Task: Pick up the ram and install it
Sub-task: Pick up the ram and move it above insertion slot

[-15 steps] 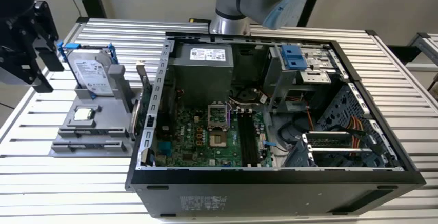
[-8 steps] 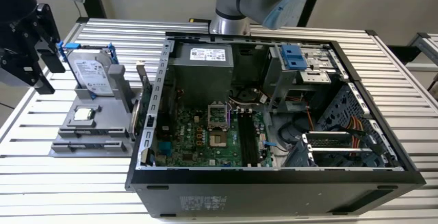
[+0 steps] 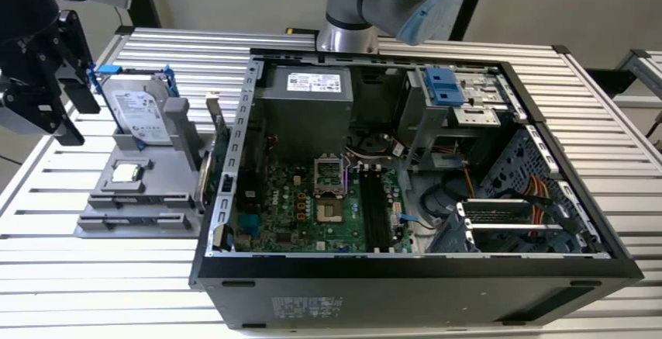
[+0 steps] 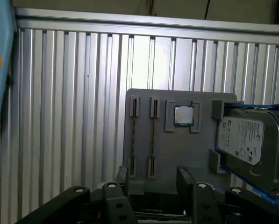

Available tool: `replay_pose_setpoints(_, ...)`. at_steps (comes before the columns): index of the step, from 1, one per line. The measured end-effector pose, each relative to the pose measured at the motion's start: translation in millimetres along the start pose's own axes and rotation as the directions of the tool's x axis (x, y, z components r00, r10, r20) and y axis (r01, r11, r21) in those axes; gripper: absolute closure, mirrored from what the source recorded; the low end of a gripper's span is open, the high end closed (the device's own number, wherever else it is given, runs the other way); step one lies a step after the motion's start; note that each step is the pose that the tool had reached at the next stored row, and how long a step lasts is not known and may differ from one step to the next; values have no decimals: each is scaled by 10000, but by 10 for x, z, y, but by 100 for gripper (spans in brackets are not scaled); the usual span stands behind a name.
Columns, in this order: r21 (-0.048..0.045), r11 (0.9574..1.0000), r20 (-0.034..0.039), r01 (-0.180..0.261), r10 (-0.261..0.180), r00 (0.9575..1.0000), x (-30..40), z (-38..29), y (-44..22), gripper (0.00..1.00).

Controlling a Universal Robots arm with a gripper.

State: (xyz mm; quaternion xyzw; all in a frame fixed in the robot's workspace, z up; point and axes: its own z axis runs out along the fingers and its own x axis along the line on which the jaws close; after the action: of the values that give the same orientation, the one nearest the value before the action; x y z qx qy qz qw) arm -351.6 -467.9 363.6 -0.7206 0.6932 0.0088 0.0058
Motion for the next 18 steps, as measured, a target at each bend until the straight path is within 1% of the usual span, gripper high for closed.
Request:
replay_pose_setpoints(6,-1,10000,-33,-75,75,10000,1,34,0,0)
replay_pose_setpoints(18,0,10000,-38,-79,79,10000,3,81,-2,0)
